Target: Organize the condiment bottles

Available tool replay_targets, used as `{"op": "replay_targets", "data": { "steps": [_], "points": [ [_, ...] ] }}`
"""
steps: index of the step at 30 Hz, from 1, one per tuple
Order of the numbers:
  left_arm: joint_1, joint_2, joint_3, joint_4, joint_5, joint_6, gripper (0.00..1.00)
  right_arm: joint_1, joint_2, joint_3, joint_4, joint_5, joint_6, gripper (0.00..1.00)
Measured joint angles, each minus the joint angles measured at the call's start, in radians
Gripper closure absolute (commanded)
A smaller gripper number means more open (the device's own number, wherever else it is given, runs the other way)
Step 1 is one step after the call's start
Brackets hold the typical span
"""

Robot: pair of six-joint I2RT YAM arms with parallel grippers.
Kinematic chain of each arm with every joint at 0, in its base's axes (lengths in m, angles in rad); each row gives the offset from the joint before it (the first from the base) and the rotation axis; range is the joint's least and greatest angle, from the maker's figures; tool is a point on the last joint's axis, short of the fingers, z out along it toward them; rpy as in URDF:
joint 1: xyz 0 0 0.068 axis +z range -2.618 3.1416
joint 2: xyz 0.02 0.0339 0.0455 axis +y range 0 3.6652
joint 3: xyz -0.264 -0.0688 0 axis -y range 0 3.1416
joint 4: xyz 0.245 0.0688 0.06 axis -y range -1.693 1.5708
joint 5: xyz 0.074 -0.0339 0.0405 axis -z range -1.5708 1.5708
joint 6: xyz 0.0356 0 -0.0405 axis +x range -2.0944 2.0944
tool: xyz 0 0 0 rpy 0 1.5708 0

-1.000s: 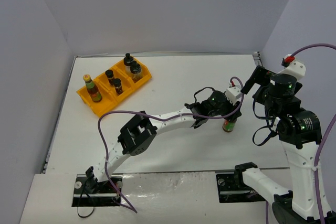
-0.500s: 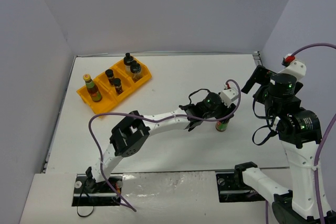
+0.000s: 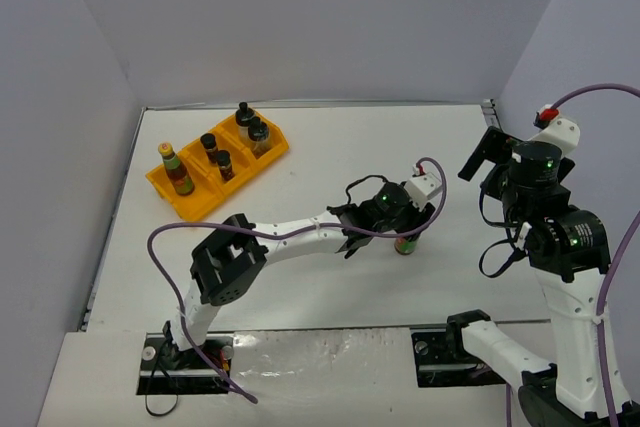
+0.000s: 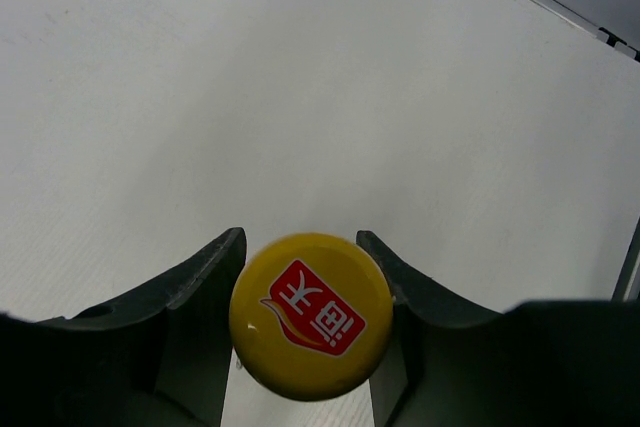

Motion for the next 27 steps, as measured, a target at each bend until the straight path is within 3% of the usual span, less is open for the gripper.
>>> {"op": "replay_targets", "data": {
  "steps": [5,13,27],
  "points": [
    [0.012,-0.086,-0.101,-0.013,-0.033,0.004,1.00,0.000,0.000,-0.006,0.001,0.000,0.000,0.00],
    [0.058,-0.196,-0.137,-0.068,-0.081,0.041,1.00,0.000,0.000,-0.032,0.015,-0.001,0.000,0.00],
    [0.244,-0.466,-0.320,-0.117,-0.112,0.045,1.00,0.000,0.000,-0.076,0.038,-0.021,0.000,0.00]
  ]
}}
